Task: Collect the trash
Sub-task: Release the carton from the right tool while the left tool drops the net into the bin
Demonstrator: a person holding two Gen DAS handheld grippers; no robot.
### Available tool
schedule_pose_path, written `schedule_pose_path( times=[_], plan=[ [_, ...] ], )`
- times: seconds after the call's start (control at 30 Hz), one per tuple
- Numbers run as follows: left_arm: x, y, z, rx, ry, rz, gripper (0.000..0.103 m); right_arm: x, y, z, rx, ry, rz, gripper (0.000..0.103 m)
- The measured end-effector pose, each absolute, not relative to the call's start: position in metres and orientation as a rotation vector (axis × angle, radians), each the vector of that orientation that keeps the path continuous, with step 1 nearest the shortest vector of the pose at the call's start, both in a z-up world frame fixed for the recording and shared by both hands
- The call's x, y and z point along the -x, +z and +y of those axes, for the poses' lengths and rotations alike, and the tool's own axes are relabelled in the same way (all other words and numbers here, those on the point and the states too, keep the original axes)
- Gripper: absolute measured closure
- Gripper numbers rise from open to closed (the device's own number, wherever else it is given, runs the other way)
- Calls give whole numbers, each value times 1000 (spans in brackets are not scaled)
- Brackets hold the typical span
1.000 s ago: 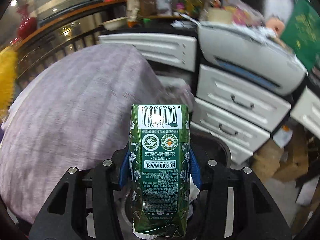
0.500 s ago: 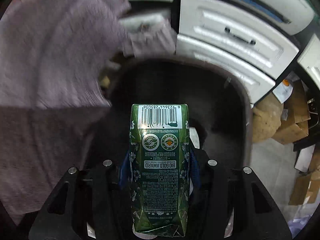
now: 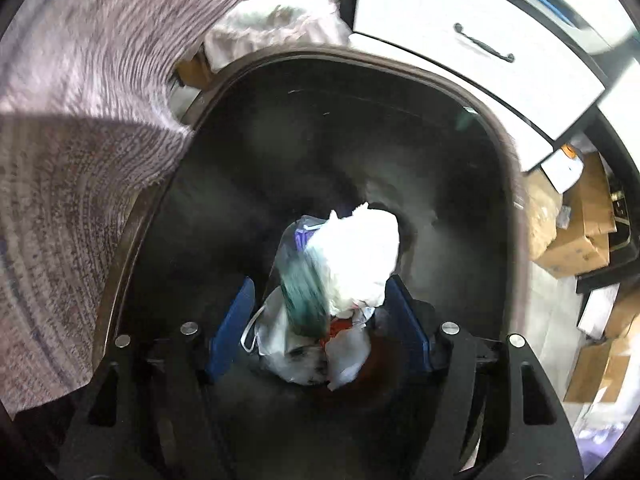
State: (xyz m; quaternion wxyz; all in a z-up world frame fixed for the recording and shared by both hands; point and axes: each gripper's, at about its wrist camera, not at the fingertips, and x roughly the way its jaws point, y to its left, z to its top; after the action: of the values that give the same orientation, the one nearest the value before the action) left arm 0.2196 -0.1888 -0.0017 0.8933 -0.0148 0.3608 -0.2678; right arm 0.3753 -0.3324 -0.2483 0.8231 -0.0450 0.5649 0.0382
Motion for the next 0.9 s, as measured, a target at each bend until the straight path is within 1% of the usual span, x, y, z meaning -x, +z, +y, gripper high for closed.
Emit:
schedule_pose_path(
  times=[0.3, 0.53, 0.7, 0.9],
  plan=[
    [-227, -20, -225, 25, -632, 820, 83, -327, -195, -410, -97, -39, 1081, 35],
    [-235, -52, -254, -33, -623, 889, 83, -283, -158, -457, -179, -172, 954, 34],
    [-245, -77, -268, -70, -599, 948, 83, -260, -143, -471, -207, -196, 901, 34],
    [-256, -100, -280, -113, -567, 993, 83, -254, -140, -477, -207, -199, 880, 34]
  ],
)
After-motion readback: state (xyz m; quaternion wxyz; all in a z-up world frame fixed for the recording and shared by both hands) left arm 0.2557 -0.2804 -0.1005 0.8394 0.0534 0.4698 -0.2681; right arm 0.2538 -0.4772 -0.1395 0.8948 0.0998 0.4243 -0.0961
